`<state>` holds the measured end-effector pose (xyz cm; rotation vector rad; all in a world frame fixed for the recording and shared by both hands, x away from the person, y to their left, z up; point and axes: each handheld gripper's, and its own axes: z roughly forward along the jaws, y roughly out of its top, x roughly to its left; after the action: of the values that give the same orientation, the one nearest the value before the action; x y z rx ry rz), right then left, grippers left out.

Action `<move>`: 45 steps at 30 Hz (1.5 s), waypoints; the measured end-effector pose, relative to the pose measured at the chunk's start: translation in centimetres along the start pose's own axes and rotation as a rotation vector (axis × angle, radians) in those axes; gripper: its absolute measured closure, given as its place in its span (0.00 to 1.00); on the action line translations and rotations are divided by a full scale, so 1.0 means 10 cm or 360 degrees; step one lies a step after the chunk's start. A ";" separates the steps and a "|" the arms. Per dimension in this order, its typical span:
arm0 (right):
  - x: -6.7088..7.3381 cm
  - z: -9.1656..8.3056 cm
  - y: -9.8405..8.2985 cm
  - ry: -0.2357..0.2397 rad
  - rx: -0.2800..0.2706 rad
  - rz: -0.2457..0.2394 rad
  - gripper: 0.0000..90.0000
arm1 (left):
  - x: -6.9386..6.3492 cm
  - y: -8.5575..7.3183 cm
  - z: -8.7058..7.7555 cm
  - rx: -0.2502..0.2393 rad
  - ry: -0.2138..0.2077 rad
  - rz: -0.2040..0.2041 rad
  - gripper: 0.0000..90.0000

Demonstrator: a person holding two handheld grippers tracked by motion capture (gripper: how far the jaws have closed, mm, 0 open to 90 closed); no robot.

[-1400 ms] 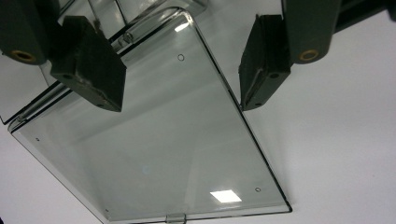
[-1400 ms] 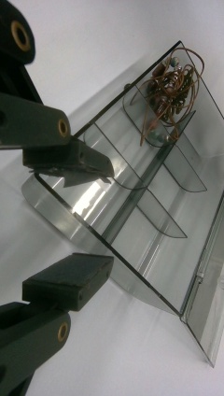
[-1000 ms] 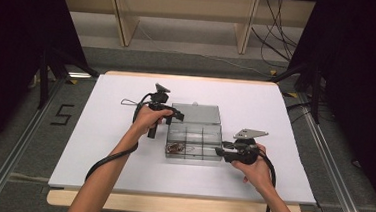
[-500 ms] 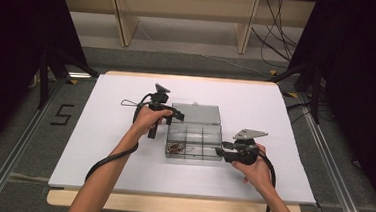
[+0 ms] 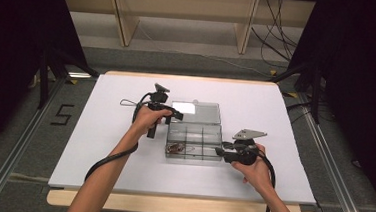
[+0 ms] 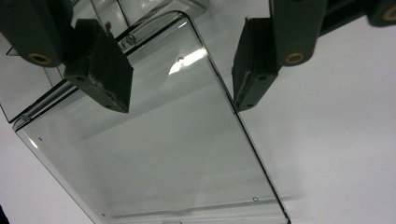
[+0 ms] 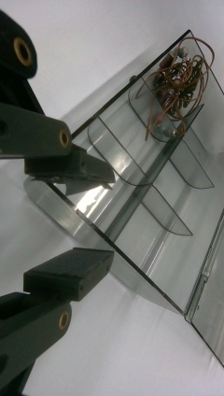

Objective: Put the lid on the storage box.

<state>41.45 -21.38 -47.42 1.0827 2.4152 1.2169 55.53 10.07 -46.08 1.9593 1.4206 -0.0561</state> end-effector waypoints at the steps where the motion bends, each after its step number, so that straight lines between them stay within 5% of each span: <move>1: 0.00 0.00 0.00 -0.0017 0.0006 -0.0004 0.64 | 0.01 0.00 -0.01 -0.0005 0.0003 0.0022 0.44; 45: 0.05 0.00 0.00 -0.0054 0.0011 -0.0014 0.64 | -0.01 -0.03 -0.24 -0.0200 -0.0032 0.0048 0.64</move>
<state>41.11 -21.07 -47.33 1.0847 2.3982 1.1792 54.40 11.34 -44.38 1.8714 1.3486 0.0263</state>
